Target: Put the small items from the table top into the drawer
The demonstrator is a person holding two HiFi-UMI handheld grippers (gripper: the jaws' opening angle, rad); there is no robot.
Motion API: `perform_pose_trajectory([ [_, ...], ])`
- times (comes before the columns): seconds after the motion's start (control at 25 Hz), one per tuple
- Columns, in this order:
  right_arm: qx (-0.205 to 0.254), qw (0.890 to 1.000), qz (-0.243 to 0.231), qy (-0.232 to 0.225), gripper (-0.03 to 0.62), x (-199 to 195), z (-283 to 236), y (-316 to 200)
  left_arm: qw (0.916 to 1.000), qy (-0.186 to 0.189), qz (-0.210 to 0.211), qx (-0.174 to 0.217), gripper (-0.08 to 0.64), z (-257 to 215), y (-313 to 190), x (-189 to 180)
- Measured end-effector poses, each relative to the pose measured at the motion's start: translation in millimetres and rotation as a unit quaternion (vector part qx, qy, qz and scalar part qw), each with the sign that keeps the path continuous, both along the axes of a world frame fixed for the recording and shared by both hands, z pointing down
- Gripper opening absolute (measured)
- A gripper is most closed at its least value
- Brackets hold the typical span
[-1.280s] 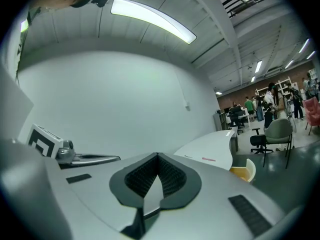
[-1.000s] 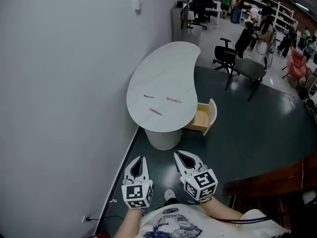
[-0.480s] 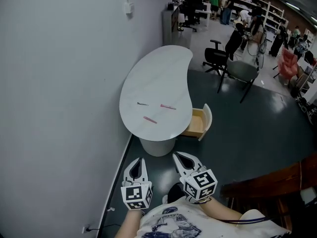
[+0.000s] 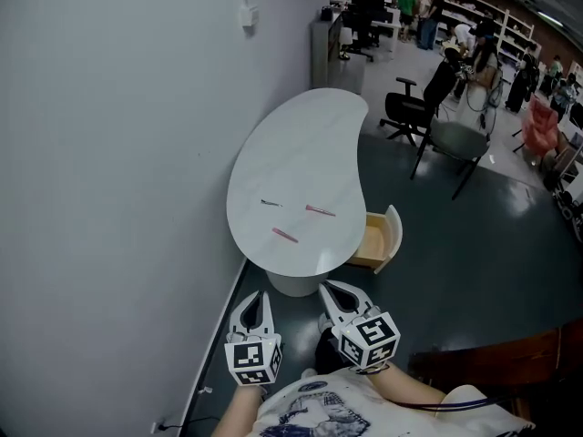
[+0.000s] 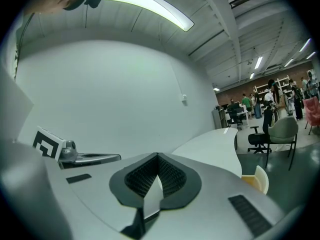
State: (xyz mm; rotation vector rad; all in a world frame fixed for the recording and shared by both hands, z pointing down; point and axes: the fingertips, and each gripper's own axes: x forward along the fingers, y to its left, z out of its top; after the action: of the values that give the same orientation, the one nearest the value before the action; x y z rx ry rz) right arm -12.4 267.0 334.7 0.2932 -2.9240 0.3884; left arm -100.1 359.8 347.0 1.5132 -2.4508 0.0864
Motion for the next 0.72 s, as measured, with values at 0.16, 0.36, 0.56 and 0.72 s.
perform_pose_trajectory([
  [0.16,-0.002,1.000,-0.001,-0.001,0.020,-29,5,-33,1.0000,-0.002,-0.001,-0.007,0.023,5,-32,-27],
  [0.36,-0.009,1.000,-0.010,0.005,0.020,-67,11,-77,0.9998,0.000,-0.009,-0.016,0.023,8,-74,-62],
  [0.56,-0.014,1.000,-0.022,0.010,0.020,-98,14,-115,0.9995,0.004,-0.024,-0.022,0.023,9,-110,-92],
  [0.72,-0.022,0.999,-0.033,0.016,0.020,-116,22,-144,0.9989,0.008,-0.035,-0.029,0.023,14,-137,-109],
])
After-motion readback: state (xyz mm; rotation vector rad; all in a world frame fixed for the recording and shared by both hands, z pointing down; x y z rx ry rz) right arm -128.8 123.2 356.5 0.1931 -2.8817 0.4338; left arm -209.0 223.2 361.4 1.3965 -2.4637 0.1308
